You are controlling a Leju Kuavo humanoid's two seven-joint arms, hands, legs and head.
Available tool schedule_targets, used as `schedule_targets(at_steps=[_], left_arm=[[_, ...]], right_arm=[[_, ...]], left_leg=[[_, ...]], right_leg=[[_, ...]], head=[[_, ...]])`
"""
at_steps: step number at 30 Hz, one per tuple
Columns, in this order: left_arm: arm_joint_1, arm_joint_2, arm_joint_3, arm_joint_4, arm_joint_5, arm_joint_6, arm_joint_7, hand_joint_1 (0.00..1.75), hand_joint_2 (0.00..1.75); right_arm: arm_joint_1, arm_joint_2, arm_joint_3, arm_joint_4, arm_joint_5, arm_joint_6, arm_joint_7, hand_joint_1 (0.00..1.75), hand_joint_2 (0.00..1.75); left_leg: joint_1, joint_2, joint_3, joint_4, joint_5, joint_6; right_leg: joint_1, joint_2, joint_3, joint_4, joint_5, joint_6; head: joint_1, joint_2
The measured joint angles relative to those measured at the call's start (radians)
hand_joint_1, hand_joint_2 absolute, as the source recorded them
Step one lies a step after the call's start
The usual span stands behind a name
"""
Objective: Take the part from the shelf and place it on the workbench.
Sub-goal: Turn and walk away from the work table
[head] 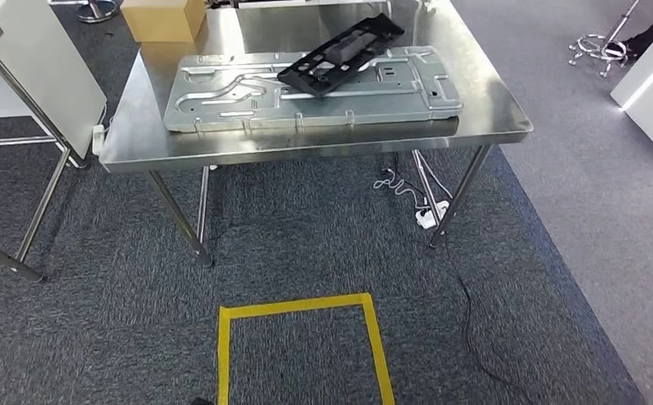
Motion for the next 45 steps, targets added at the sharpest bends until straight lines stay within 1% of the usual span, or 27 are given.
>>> schedule_targets(at_steps=[2, 3, 5, 7, 8, 10, 12, 13, 15, 16, 18, 19, 21, 22, 23, 25, 27, 29, 31, 33, 35, 37, 38, 40, 42, 44, 45], left_arm=[[0.000, -0.001, 0.003, 0.000, 0.000, 0.001, 0.005, 0.00, 0.00], [0.000, -0.001, 0.004, 0.000, -0.001, 0.002, 0.007, 0.00, 0.00], [0.002, -0.002, 0.005, 0.000, -0.002, 0.003, 0.011, 0.00, 0.00], [0.004, -0.002, 0.005, 0.000, -0.006, 0.004, 0.014, 0.00, 0.00], [0.004, -0.002, 0.006, 0.000, -0.009, 0.005, 0.015, 0.00, 0.00], [0.002, -0.002, 0.006, 0.000, -0.014, 0.005, 0.015, 0.00, 0.00], [0.001, -0.003, 0.005, 0.000, -0.017, 0.006, 0.016, 0.00, 0.00], [0.000, -0.003, 0.005, 0.000, -0.017, 0.006, 0.016, 0.00, 0.00], [-0.003, -0.003, 0.005, 0.000, -0.017, 0.006, 0.016, 0.00, 0.00], [-0.005, -0.003, 0.005, 0.000, -0.017, 0.006, 0.016, 0.00, 0.00], [-0.005, -0.003, 0.005, 0.000, -0.017, 0.007, 0.016, 0.00, 0.00], [-0.004, -0.003, 0.005, 0.000, -0.017, 0.007, 0.016, 0.00, 0.00], [0.001, -0.003, 0.005, 0.000, -0.017, 0.008, 0.016, 0.00, 0.00], [0.002, -0.003, 0.005, 0.000, -0.018, 0.008, 0.016, 0.00, 0.00], [0.003, -0.003, 0.005, 0.000, -0.018, 0.008, 0.016, 0.00, 0.00], [0.002, -0.003, 0.005, 0.000, -0.019, 0.008, 0.016, 0.00, 0.00], [0.002, -0.003, 0.005, 0.000, -0.020, 0.008, 0.017, 0.00, 0.00], [0.001, -0.002, 0.005, 0.000, -0.020, 0.009, 0.020, 0.00, 0.00], [-0.001, -0.002, 0.005, 0.000, -0.019, 0.009, 0.023, 0.00, 0.00], [-0.001, -0.003, 0.006, 0.000, -0.019, 0.011, 0.024, 0.00, 0.00], [0.002, -0.003, 0.006, 0.000, -0.020, 0.013, 0.024, 0.00, 0.00], [0.005, -0.002, 0.006, 0.000, -0.020, 0.016, 0.024, 0.00, 0.00], [0.005, -0.002, 0.006, 0.000, -0.021, 0.017, 0.025, 0.00, 0.00], [0.003, -0.002, 0.006, 0.000, -0.022, 0.017, 0.027, 0.00, 0.00], [0.003, -0.002, 0.006, 0.000, -0.022, 0.019, 0.029, 0.00, 0.00], [0.002, -0.001, 0.006, 0.000, -0.020, 0.023, 0.031, 0.00, 0.00], [0.001, -0.001, 0.006, 0.000, -0.020, 0.025, 0.032, 0.00, 0.00]], right_arm=[[0.002, 0.000, -0.006, 0.004, 0.005, 0.008, 0.028, 0.00, 0.00], [0.004, 0.000, -0.009, 0.006, 0.006, 0.010, 0.036, 0.00, 0.00], [0.007, 0.000, -0.012, 0.008, 0.007, 0.013, 0.046, 0.00, 0.00], [0.009, 0.001, -0.015, 0.011, 0.007, 0.013, 0.048, 0.00, 0.00], [0.010, 0.001, -0.016, 0.011, 0.007, 0.013, 0.048, 0.00, 0.00], [0.011, 0.001, -0.019, 0.012, 0.007, 0.013, 0.048, 0.00, 0.00], [0.010, 0.001, -0.021, 0.012, 0.007, 0.013, 0.048, 0.00, 0.00], [0.009, 0.001, -0.021, 0.012, 0.007, 0.013, 0.048, 0.00, 0.00], [0.011, 0.002, -0.021, 0.012, 0.007, 0.013, 0.048, 0.00, 0.00], [0.012, 0.002, -0.021, 0.013, 0.007, 0.013, 0.048, 0.00, 0.00], [0.011, 0.004, -0.022, 0.013, 0.007, 0.013, 0.048, 0.00, 0.00], [0.010, 0.005, -0.022, 0.013, 0.007, 0.013, 0.048, 0.00, 0.00], [0.008, 0.005, -0.022, 0.013, 0.007, 0.013, 0.048, 0.00, 0.00], [0.008, 0.005, -0.023, 0.013, 0.007, 0.014, 0.048, 0.00, 0.00], [0.009, 0.005, -0.024, 0.013, 0.007, 0.014, 0.049, 0.00, 0.00], [0.010, 0.006, -0.027, 0.013, 0.007, 0.016, 0.050, 0.00, 0.00], [0.008, 0.008, -0.030, 0.014, 0.006, 0.016, 0.055, 0.00, 0.00], [0.008, 0.009, -0.032, 0.014, 0.006, 0.019, 0.063, 0.00, 0.00], [0.012, 0.008, -0.036, 0.015, 0.006, 0.022, 0.073, 0.00, 0.00], [0.014, 0.006, -0.042, 0.017, 0.004, 0.024, 0.081, 0.00, 0.00], [0.012, 0.006, -0.047, 0.017, 0.002, 0.027, 0.084, 0.00, 0.00], [0.011, 0.006, -0.051, 0.018, -0.001, 0.030, 0.085, 0.00, 0.00], [0.012, 0.005, -0.054, 0.018, -0.003, 0.031, 0.085, 0.00, 0.00], [0.013, 0.003, -0.059, 0.018, -0.006, 0.032, 0.086, 0.00, 0.00], [0.011, 0.002, -0.063, 0.018, -0.007, 0.036, 0.090, 0.00, 0.00], [0.010, 0.002, -0.064, 0.018, -0.005, 0.044, 0.099, 0.00, 0.00], [0.012, 0.002, -0.065, 0.018, -0.004, 0.049, 0.105, 0.00, 0.00]], left_leg=[[0.005, 0.020, -0.007, -0.005, 0.015, 0.017], [0.007, 0.030, -0.012, -0.008, 0.023, 0.024], [0.006, 0.050, -0.025, -0.006, 0.032, 0.030], [0.005, 0.072, -0.036, -0.002, 0.038, 0.028], [0.005, 0.082, -0.040, 0.001, 0.039, 0.026], [0.006, 0.102, -0.042, 0.008, 0.038, 0.021], [0.002, 0.117, -0.044, 0.015, 0.033, 0.011], [0.000, 0.124, -0.044, 0.017, 0.032, 0.005], [-0.002, 0.135, -0.043, 0.017, 0.032, -0.007], [0.000, 0.127, -0.043, 0.022, 0.028, -0.014], [0.004, 0.087, -0.066, 0.071, -0.010, -0.023], [0.006, 0.062, -0.092, 0.127, -0.043, -0.026], [0.007, 0.042, -0.157, 0.260, -0.100, -0.028], [0.007, 0.040, -0.179, 0.300, -0.106, -0.028], [0.007, 0.040, -0.182, 0.302, -0.090, -0.027], [0.007, 0.027, -0.140, 0.203, -0.015, -0.021], [0.007, -0.010, -0.094, 0.089, 0.035, -0.013], [0.005, -0.028, -0.084, 0.051, 0.038, -0.008], [0.007, -0.011, -0.081, 0.042, 0.045, 0.000], [0.012, 0.011, -0.078, 0.030, 0.056, 0.015], [0.013, 0.037, -0.080, 0.026, 0.061, 0.023], [0.013, 0.064, -0.083, 0.026, 0.061, 0.024], [0.013, 0.078, -0.083, 0.026, 0.060, 0.022], [0.014, 0.101, -0.080, 0.028, 0.056, 0.016], [0.011, 0.121, -0.076, 0.033, 0.047, 0.004], [0.006, 0.139, -0.070, 0.035, 0.040, -0.010], [0.006, 0.148, -0.066, 0.033, 0.039, -0.016]], right_leg=[[-0.002, 0.003, -0.014, 0.023, -0.016, 0.011], [-0.003, -0.001, -0.031, 0.062, -0.045, 0.015], [-0.009, -0.013, -0.080, 0.192, -0.125, 0.024], [-0.013, -0.019, -0.101, 0.278, -0.161, 0.031], [-0.015, -0.023, -0.082, 0.265, -0.152, 0.033], [-0.017, -0.048, 0.008, 0.135, -0.106, 0.032], [-0.012, -0.080, 0.076, 0.023, -0.081, 0.021], [-0.008, -0.088, 0.084, 0.003, -0.081, 0.014], [-0.005, -0.074, 0.078, 0.001, -0.078, 0.000], [-0.007, -0.067, 0.076, -0.002, -0.074, -0.006], [-0.012, -0.051, 0.074, -0.009, -0.066, -0.020], [-0.012, -0.042, 0.071, -0.011, -0.064, -0.025], [-0.010, -0.020, 0.065, -0.010, -0.060, -0.031], [-0.009, -0.008, 0.062, -0.008, -0.059, -0.031], [-0.009, 0.005, 0.061, -0.006, -0.059, -0.032], [-0.008, 0.031, 0.060, 0.001, -0.059, -0.030], [-0.007, 0.054, 0.052, 0.012, -0.060, -0.023], [-0.008, 0.073, 0.041, 0.018, -0.056, -0.010], [-0.010, 0.084, 0.035, 0.017, -0.052, 0.003], [-0.008, 0.049, 0.016, 0.054, -0.078, 0.013], [-0.010, 0.000, -0.035, 0.163, -0.143, 0.021], [-0.016, -0.016, -0.083, 0.270, -0.186, 0.030], [-0.019, -0.021, -0.084, 0.280, -0.181, 0.034], [-0.025, -0.040, -0.029, 0.189, -0.127, 0.038], [-0.021, -0.085, 0.042, 0.059, -0.083, 0.032], [-0.014, -0.102, 0.064, 0.012, -0.077, 0.018], [-0.011, -0.089, 0.063, 0.012, -0.075, 0.010]], head=[[0.001, 0.000], [0.003, 0.000], [0.004, 0.000], [0.004, 0.000], [0.004, 0.000], [0.004, 0.000], [0.004, 0.000], [0.004, 0.000], [0.003, 0.000], [0.003, 0.000], [0.003, 0.000], [0.003, 0.000], [0.003, 0.000], [0.003, 0.000], [0.003, 0.000], [0.003, 0.000], [0.003, 0.000], [0.003, 0.000], [0.003, 0.000], [0.006, 0.000], [0.010, 0.000], [0.010, 0.000], [0.010, 0.000], [0.010, 0.000], [0.010, 0.000], [0.008, 0.000], [0.007, 0.000]])
